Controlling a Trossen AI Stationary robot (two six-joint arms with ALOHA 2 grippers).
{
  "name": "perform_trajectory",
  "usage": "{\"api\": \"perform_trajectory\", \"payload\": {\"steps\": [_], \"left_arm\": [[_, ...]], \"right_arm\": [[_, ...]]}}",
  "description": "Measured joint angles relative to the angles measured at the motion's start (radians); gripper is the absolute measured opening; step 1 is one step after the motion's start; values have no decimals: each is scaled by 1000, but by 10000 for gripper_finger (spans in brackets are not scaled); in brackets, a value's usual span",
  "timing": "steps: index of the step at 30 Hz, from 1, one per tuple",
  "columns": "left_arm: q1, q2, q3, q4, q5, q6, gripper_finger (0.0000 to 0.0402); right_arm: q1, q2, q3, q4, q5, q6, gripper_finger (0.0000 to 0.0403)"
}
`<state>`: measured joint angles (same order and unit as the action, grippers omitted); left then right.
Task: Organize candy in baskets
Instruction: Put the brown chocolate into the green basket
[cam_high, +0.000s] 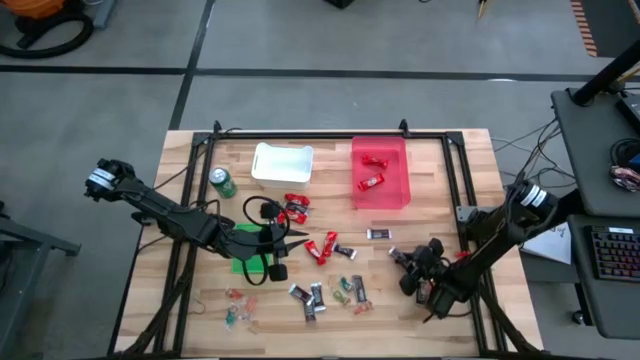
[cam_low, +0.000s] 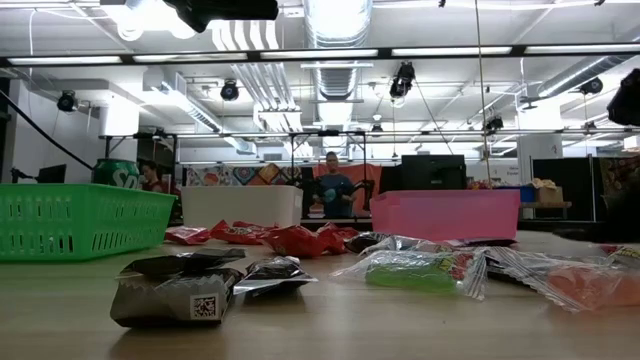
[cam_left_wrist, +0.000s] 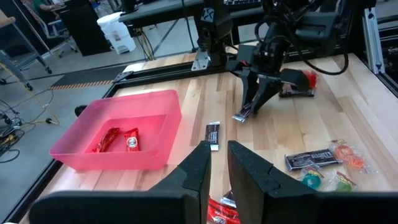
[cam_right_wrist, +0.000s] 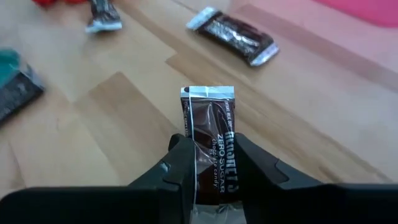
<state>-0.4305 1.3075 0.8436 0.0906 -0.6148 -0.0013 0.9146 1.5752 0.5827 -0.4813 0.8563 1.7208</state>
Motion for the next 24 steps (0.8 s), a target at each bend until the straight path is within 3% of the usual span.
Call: {"api": "perform_trajectory", "payload": {"steps": [7, 15, 24], "left_arm": [[0, 0, 0, 15, 10, -2, 45], [0, 26, -1, 53, 121, 84, 118], [0, 257, -1, 406, 241, 332, 190]], "right_arm": [[1, -77, 0, 1, 57, 86, 82], [1, -239, 1, 35, 110, 56, 81], [-6, -375, 0, 276, 111, -165, 81]]}}
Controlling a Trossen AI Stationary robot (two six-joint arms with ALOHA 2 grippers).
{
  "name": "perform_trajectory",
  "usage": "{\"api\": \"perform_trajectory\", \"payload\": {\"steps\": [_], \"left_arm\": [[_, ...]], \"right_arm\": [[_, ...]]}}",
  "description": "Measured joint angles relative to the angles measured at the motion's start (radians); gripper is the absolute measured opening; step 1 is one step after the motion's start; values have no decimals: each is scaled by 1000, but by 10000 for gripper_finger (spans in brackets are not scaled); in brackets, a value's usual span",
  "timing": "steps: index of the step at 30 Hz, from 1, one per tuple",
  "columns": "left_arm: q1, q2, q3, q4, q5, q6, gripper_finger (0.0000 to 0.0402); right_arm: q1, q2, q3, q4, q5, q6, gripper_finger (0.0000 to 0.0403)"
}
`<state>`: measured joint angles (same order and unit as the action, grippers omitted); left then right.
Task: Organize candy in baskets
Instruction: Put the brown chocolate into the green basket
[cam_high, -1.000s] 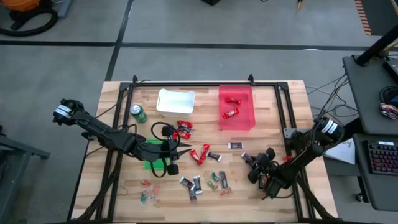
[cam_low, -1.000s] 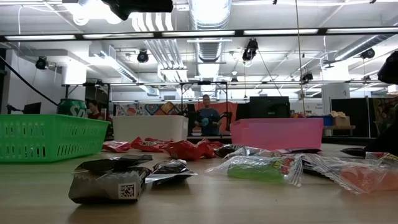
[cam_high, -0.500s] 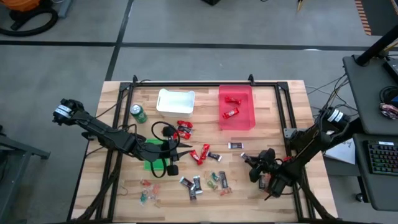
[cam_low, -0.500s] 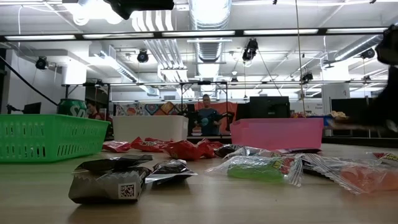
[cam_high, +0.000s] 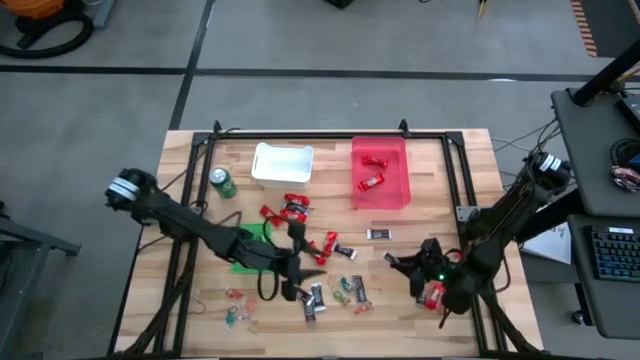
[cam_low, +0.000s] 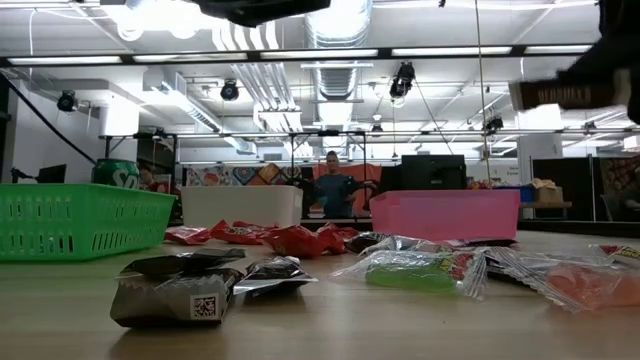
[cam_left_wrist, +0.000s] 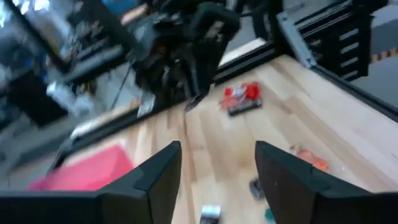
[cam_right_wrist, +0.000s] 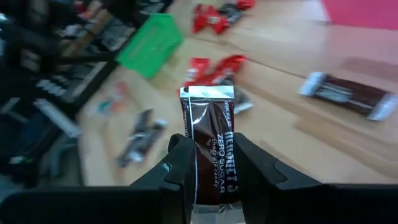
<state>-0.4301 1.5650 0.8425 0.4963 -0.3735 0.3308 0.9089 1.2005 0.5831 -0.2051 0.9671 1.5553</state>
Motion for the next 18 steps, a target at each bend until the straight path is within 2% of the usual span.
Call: {"api": "perform_trajectory", "payload": {"steps": [2, 6, 12, 18], "left_arm": [[1, 63, 3, 115, 0, 48, 191], [14, 180, 50, 242, -1, 119, 191], [34, 323, 166, 264, 1, 158, 191], [36, 390, 237, 267, 25, 165, 191]], "right_arm": [[-14, -3, 0, 72, -14, -60, 81], [-63, 5, 0, 230, -121, -170, 82], [-140, 13, 0, 445, -296, -332, 83], [-183, 13, 0, 502, -388, -395, 83]]}}
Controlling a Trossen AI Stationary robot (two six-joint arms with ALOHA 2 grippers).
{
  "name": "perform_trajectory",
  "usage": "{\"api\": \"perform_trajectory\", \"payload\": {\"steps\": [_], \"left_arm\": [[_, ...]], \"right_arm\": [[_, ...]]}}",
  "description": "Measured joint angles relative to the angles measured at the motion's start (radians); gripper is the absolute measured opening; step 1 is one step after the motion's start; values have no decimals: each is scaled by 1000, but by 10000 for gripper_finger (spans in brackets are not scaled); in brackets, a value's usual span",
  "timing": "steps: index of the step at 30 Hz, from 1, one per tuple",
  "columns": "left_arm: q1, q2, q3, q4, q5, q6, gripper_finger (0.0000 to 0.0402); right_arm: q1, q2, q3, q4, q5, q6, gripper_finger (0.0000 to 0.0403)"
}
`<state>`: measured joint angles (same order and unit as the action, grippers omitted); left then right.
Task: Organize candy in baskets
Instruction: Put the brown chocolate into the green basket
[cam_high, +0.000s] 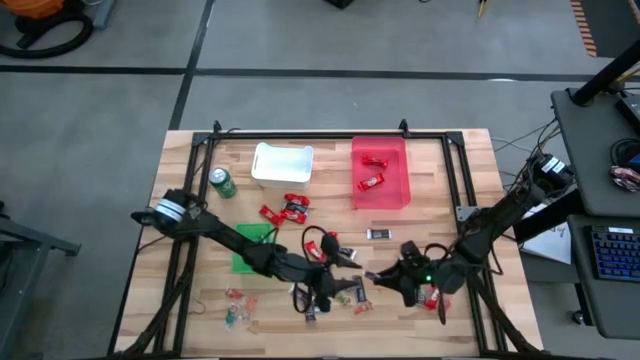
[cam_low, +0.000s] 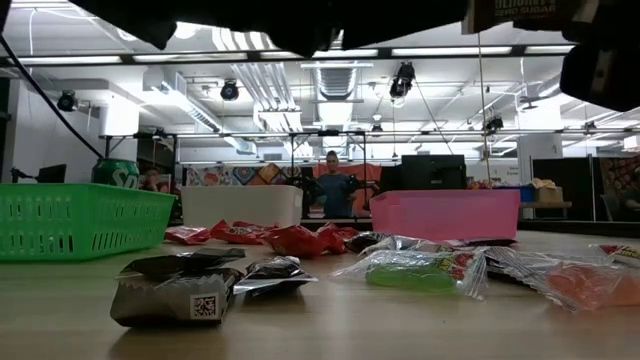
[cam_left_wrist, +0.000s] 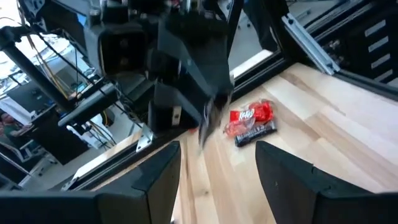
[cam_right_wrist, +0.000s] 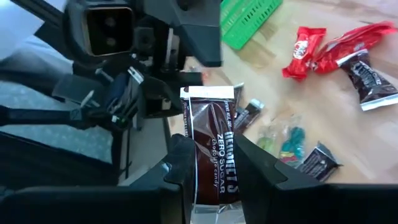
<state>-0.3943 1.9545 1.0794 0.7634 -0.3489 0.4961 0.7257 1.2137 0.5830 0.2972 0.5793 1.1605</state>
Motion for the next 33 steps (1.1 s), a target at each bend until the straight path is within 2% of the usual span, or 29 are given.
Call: {"api": "perform_trajectory", "payload": {"steps": [3, 7, 10, 15, 21, 23, 28, 33], "left_arm": [[4, 12, 24, 6, 8, -1, 191], [15, 34, 64, 8, 78, -7, 189], [20, 42, 70, 4, 80, -7, 175], [25, 42, 67, 0, 80, -7, 120], [28, 42, 66, -4, 83, -7, 15], [29, 42, 66, -4, 83, -7, 9], [30, 31, 66, -39, 81, -7, 2], [29, -27, 66, -162, 39, -5, 0]], "right_arm": [[-12, 0, 0, 0, -12, -9, 83], [-23, 0, 0, 8, -40, -30, 83], [-22, 0, 0, 15, -46, -37, 83], [-22, 0, 0, 41, -57, -62, 84], [-22, 0, 0, 44, -57, -79, 84], [-22, 0, 0, 45, -54, -80, 87], [-22, -1, 0, 44, -30, -89, 128], [-22, -16, 0, 44, -27, -103, 180]]}}
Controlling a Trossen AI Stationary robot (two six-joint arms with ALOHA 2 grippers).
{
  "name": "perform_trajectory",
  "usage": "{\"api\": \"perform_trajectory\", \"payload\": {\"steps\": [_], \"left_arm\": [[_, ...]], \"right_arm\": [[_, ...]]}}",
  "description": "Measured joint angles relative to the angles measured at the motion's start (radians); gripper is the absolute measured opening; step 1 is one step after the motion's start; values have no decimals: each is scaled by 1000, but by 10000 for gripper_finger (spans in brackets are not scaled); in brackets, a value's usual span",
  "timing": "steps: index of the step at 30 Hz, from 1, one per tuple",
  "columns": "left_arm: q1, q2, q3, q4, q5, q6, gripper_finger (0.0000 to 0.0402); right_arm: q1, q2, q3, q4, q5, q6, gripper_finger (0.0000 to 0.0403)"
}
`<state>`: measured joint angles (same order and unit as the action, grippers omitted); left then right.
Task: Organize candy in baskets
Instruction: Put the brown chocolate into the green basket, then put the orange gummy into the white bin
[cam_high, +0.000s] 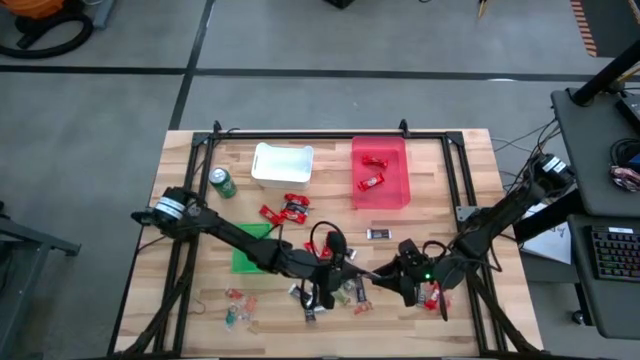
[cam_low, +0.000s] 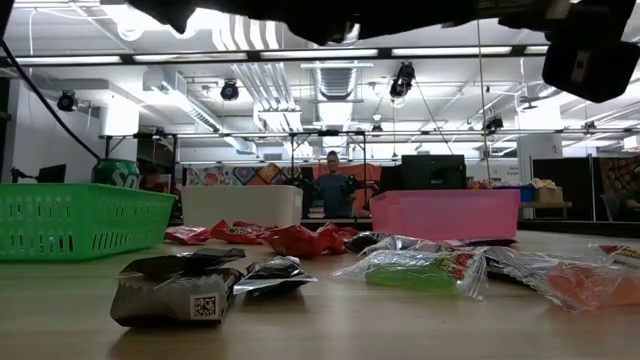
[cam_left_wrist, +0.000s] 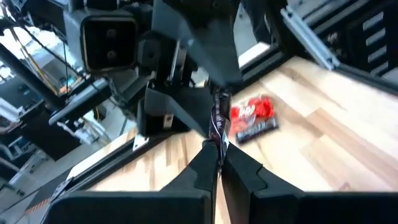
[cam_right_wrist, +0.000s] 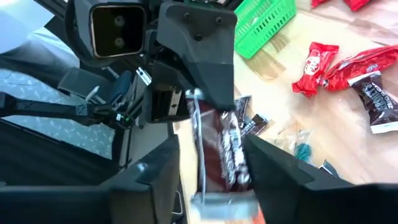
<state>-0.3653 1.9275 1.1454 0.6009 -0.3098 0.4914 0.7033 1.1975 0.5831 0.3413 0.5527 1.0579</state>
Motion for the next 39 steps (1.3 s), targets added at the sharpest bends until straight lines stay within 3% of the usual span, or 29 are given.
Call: {"api": "perform_trajectory", "payload": {"steps": [7, 12, 19, 23, 26, 30, 39], "left_arm": [[0, -136, -1, -299, -61, -16, 0], [-1, -288, -1, -642, -124, -122, 0], [-1, -519, -1, -1255, -113, -496, 0], [2, -600, -1, -1580, -47, -778, 0], [2, -619, -1, -1758, 38, -901, 0], [4, -606, -2, -1842, 59, -917, 0], [5, -533, -2, -1841, 59, -907, 0]], "right_arm": [[-4, -35, 0, -1, 60, -81, 214], [-5, -53, 0, -3, 106, -157, 216], [-19, -51, 0, -41, 106, -183, 215], [-32, -51, 0, -69, 113, -188, 215], [-46, -51, 0, -82, 130, -206, 215], [-73, -51, 0, -82, 130, -245, 215], [-89, -51, 0, -93, 128, -247, 215]]}}
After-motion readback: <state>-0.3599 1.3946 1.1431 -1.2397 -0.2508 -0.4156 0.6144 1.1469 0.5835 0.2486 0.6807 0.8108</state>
